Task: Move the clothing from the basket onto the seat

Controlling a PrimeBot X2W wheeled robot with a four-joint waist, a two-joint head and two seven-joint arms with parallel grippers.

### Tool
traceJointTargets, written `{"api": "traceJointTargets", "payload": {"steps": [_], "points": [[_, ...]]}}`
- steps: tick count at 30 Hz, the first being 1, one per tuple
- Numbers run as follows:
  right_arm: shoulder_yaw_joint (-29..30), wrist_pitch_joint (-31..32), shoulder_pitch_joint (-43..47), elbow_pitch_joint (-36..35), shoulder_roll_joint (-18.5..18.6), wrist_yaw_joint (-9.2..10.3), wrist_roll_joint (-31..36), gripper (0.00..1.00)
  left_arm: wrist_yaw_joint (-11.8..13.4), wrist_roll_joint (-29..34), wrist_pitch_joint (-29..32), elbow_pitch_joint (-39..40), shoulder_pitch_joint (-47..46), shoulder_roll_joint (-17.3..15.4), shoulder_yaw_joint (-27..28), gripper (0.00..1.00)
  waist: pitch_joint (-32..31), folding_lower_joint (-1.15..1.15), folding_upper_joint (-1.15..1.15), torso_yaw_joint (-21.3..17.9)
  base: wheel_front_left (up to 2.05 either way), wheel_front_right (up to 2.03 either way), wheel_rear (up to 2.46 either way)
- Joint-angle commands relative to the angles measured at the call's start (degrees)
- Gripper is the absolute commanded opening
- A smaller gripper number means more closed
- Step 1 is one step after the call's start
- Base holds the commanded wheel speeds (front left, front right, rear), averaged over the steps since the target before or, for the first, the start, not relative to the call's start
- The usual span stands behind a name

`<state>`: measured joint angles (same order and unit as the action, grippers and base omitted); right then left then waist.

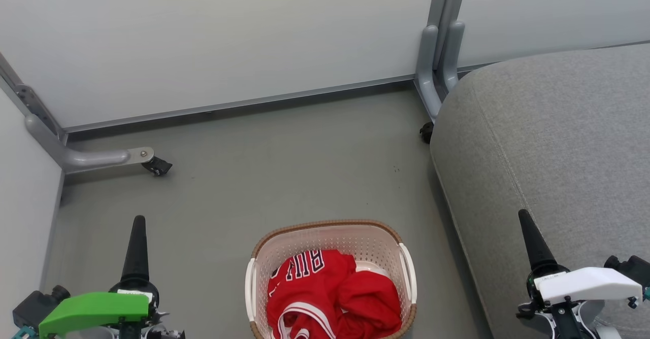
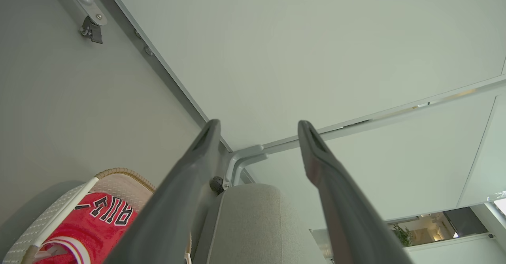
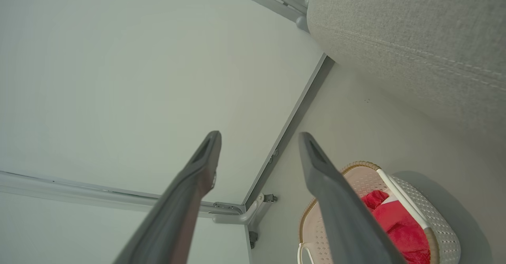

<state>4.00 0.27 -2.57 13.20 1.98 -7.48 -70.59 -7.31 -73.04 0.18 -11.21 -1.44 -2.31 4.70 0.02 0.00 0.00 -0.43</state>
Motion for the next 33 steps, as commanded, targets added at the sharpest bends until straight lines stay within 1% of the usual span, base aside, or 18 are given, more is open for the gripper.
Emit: {"api": "traceJointTargets", "payload": {"steps": [1,7,11,18,22,33], "points": [[-0.6,-0.7,0.0,-1.5,0.5,-0.01,3.0,1.0,0.0,3.1,-0.6,1.5,0.0,-0.3,0.1,1.0,-0.1,0.0,0.0,0.0,0.0,0.0,0.0],[-3.2,-2.0,0.5,-2.9,0.5,-0.01,11.6,1.0,1.0,11.2,-2.0,3.3,1.0,-0.4,-1.1,1.0,-0.4,0.0,0.0,-0.3,0.0,0.0,0.0],[-4.1,-2.9,1.2,-3.6,0.6,-0.01,16.2,1.0,2.2,14.9,-2.8,4.2,1.8,-0.4,-1.8,1.0,-0.7,0.0,0.0,-0.4,0.0,0.0,0.0],[-5.8,-4.3,1.7,-4.4,0.6,-0.01,22.8,1.0,2.8,22.0,-4.2,5.1,2.9,-0.4,-2.6,1.0,-1.2,0.0,0.0,-0.6,0.0,0.0,0.0],[-6.5,-5.1,2.2,-4.6,0.6,-0.02,26.1,1.0,3.8,26.5,-5.0,5.6,3.4,-0.4,-3.3,1.0,-1.4,0.0,0.0,-0.6,0.0,0.0,0.0],[-7.8,-7.0,3.0,-5.2,0.7,-0.02,34.6,1.0,4.5,34.9,-6.9,7.0,4.8,-0.5,-4.7,1.0,-1.9,0.0,0.0,-0.6,0.0,0.0,0.0]]}}
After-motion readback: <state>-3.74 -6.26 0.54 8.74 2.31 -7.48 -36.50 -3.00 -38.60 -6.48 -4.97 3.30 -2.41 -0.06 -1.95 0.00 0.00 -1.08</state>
